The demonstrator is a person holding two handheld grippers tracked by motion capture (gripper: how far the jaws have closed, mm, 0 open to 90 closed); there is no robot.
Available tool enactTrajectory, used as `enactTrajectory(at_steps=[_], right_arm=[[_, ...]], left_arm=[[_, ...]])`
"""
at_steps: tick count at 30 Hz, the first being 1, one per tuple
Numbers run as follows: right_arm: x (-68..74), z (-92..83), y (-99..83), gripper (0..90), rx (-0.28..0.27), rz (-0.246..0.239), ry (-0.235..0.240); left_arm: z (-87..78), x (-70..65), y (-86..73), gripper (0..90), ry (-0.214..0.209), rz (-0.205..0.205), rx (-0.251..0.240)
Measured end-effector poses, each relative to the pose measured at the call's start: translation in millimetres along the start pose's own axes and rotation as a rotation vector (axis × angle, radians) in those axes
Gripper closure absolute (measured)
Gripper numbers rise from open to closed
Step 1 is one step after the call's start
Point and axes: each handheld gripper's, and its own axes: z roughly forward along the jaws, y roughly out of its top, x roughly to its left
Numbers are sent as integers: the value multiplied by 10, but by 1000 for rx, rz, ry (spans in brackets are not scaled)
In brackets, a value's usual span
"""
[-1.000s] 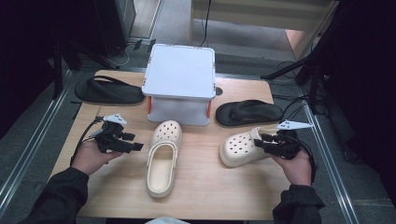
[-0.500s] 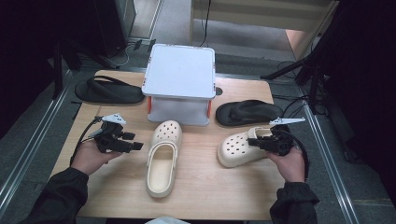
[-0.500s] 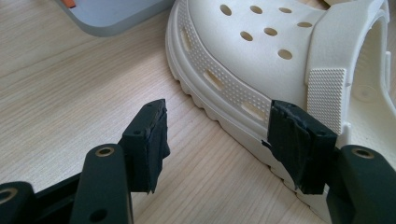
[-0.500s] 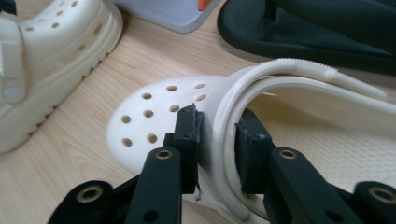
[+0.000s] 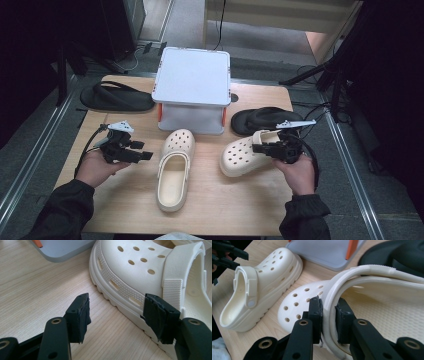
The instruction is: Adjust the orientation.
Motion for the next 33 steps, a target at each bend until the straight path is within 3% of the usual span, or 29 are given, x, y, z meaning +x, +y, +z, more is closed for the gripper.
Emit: enactTrajectory(at_steps=[13, 19, 24, 29, 33], right_arm=[[312, 464, 205, 784, 37, -26, 10], [279, 603, 137, 767, 67, -21, -20], [200, 589, 101, 733, 67, 0, -33], [200, 555, 102, 687, 58, -37, -54], [205, 450, 119, 661, 47, -39, -56]], left_arm=[[-9, 4, 1, 388, -5, 2, -1], [-8, 2, 1, 389, -4, 4, 1], [0, 1, 4, 389, -3, 7, 4], [-1, -3, 5, 389, -4, 4, 0], [-11, 9, 3, 389, -2, 6, 0]])
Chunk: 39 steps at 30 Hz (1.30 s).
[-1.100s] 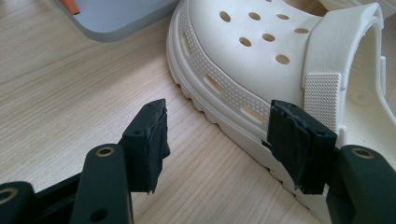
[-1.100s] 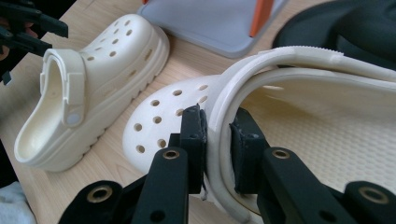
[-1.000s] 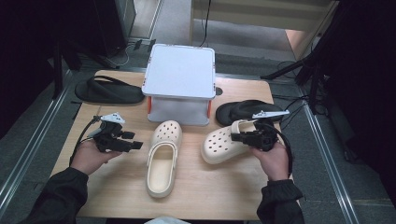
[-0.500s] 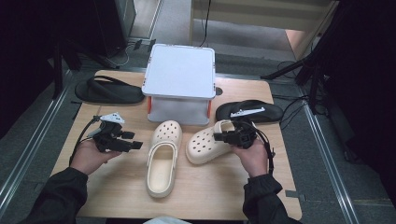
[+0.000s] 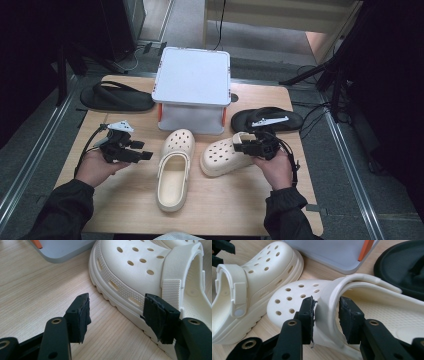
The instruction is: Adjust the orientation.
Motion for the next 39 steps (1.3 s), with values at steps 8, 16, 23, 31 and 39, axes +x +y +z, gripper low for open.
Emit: enactTrajectory(at_steps=[8, 16, 23, 31, 39], right_arm=[[-101, -312, -44, 900, -40, -6, -25], [-379, -143, -224, 900, 26, -2, -103], [-456, -48, -242, 900, 46, -4, -110], [-393, -70, -262, 900, 63, -30, -130], [-270, -114, -351, 900, 70, -40, -124]], left_arm=[[-8, -3, 1, 401, 2, 0, -3], [-3, -9, 8, 404, 7, 1, -3], [-6, -7, 6, 403, 8, 2, -2], [3, -9, 6, 403, 2, 1, -1], [5, -9, 10, 404, 3, 5, -2]])
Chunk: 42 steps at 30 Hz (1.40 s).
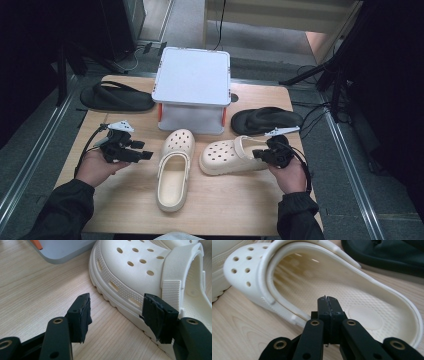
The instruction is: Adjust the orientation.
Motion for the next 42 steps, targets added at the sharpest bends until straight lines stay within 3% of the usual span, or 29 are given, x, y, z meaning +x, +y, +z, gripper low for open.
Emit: enactTrajectory(at_steps=[8, 19, 28, 37, 39, 42], right_arm=[[167, -39, -80, 900, 8, -28, -8], [465, -55, -197, 900, 16, -75, 28], [685, 17, -180, 900, 27, -117, 75], [796, 75, -94, 900, 21, -129, 103], [781, 58, -87, 900, 25, -139, 95], [688, -76, -93, 900, -5, -115, 88]], left_arm=[[7, -2, 5, 406, 0, 2, 2], [26, -7, 14, 406, -4, 4, 1], [32, -9, 24, 406, -5, 9, 4], [43, -20, 27, 406, -4, 10, 8], [43, -23, 26, 406, -5, 12, 10], [37, -24, 24, 406, -5, 10, 7]])
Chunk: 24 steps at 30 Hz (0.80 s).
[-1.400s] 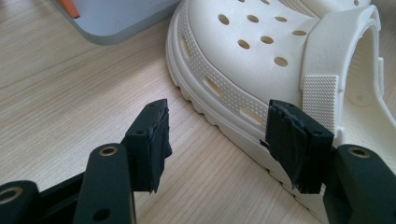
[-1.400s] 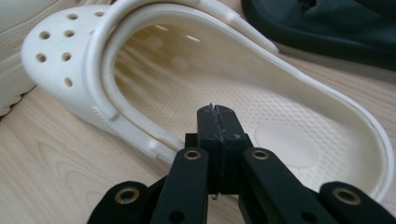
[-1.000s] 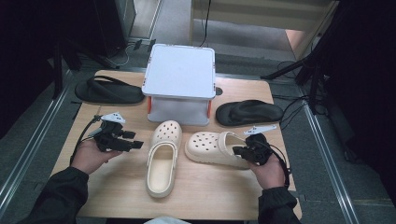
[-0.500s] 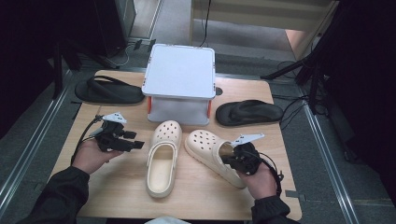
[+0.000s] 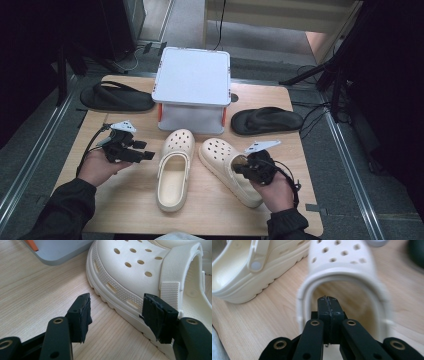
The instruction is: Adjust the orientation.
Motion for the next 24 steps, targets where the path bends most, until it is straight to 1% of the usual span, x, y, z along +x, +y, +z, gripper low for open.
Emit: enactTrajectory(at_steps=[3, 4, 5, 7, 10, 12, 13, 16, 18, 20, 24], right_arm=[[-134, -164, -41, 900, -33, 28, -24], [-177, -209, -60, 900, -38, 47, -31], [-225, -243, -81, 900, -47, 50, -42], [-306, -284, -122, 900, -49, 66, -63], [-435, -267, -186, 900, -35, 84, -86], [-493, -222, -224, 900, -15, 96, -97], [-516, -193, -241, 900, -5, 92, -103], [-546, -112, -271, 900, 31, 97, -104], [-531, -84, -274, 900, 39, 90, -98], [-478, -74, -267, 900, 48, 77, -119], [-395, -72, -287, 900, 49, 77, -114]], left_arm=[[-2, 5, 0, 406, 3, -2, -2], [-4, 5, 0, 406, 1, -2, -3], [-7, 3, 0, 407, 5, 1, -5], [-12, 0, 3, 407, 5, 3, -7], [-6, -6, 7, 408, 3, 4, -7], [0, -15, 7, 409, 2, 7, -4], [2, -16, 7, 409, 3, 9, -2], [3, -16, 7, 410, 3, 9, -2], [-1, -13, 6, 412, 0, 8, -2], [-3, -15, 5, 414, -2, 8, -4], [1, -18, 6, 415, -2, 12, -3]])
